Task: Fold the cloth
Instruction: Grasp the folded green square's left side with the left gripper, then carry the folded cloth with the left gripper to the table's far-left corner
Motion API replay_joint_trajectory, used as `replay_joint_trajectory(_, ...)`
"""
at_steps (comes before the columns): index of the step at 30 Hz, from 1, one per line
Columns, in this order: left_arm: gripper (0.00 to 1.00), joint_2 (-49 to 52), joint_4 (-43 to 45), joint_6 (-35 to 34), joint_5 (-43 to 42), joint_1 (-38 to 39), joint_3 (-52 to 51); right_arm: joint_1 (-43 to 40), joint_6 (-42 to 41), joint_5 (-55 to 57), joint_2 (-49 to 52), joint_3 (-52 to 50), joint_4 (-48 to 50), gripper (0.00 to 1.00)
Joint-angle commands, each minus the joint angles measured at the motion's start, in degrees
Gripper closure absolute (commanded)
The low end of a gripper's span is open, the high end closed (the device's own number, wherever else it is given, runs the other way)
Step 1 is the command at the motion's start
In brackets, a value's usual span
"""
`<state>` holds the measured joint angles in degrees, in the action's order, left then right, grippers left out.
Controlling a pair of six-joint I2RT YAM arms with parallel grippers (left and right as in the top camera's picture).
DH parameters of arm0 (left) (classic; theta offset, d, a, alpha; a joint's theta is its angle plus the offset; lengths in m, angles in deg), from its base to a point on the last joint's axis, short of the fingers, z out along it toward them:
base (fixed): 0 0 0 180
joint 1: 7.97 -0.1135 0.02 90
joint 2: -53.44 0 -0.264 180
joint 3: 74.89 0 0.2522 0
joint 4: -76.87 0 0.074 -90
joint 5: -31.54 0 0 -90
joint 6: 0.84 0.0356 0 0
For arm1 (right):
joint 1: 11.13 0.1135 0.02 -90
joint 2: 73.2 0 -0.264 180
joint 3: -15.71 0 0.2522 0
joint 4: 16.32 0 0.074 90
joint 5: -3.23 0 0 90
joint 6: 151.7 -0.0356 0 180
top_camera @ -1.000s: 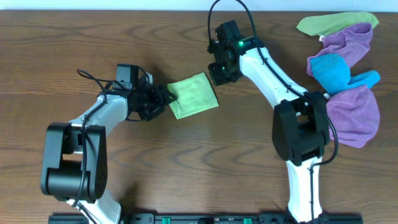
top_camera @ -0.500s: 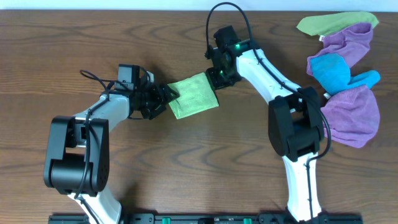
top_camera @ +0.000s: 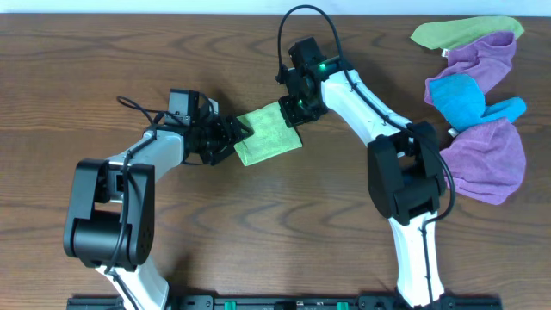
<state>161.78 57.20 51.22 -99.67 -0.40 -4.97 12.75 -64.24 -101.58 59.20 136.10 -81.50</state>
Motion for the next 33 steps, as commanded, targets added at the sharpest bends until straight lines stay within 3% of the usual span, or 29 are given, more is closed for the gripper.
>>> replay_joint_trajectory(1, 0.24, 3.5, 0.0, -1.9, 0.8, 0.5, -0.3, 0.4, -0.8, -1.4, 1.2, -0.3, -0.2, 0.99)
replay_joint_trajectory(8, 0.26, 6.1, 3.0, -4.1, -1.0, 2.1, -0.3, 1.0, -0.8, -1.7, 1.2, -0.3, -0.2, 0.99)
replay_joint_trajectory(10, 0.32, 6.1, 3.3, -4.2, -1.0, 2.3, -0.3, 1.0, -0.8, -1.7, 1.2, -0.3, -0.1, 0.99)
replay_joint_trajectory(14, 0.64, 6.1, 3.2, -5.0, -0.8, 2.3, -0.3, 0.9, -0.8, -1.7, 1.2, -0.3, 0.0, 0.99)
replay_joint_trajectory(15, 0.75, 6.1, 3.2, -5.0, -0.9, 2.2, -0.3, 0.8, -0.8, -1.5, 1.2, -0.3, 0.1, 0.99)
replay_joint_trajectory(16, 0.91, 6.1, 3.3, -5.5, -0.8, 2.0, -0.3, 0.7, -0.8, -1.0, 1.2, -0.3, 0.1, 0.99)
replay_joint_trajectory(17, 0.94, 6.1, 3.3, -5.7, -0.8, 1.8, -0.3, 0.5, -0.8, -0.7, 1.2, -0.3, 0.0, 0.99)
replay_joint_trajectory(24, 0.94, 5.5, 10.5, -7.8, -4.7, -1.6, 0.8, -3.1, -0.8, -0.4, 1.0, 4.0, -3.2, 0.99)
replay_joint_trajectory(29, 0.94, 4.3, 11.6, -8.9, -4.6, -7.0, 7.7, -6.3, 0.4, -0.4, 1.0, 10.8, -7.2, 0.99)
replay_joint_trajectory(33, 0.94, 4.3, 12.2, -14.6, 0.2, -11.7, 14.3, -7.8, 1.2, -0.2, 1.0, 13.5, -7.7, 0.99)
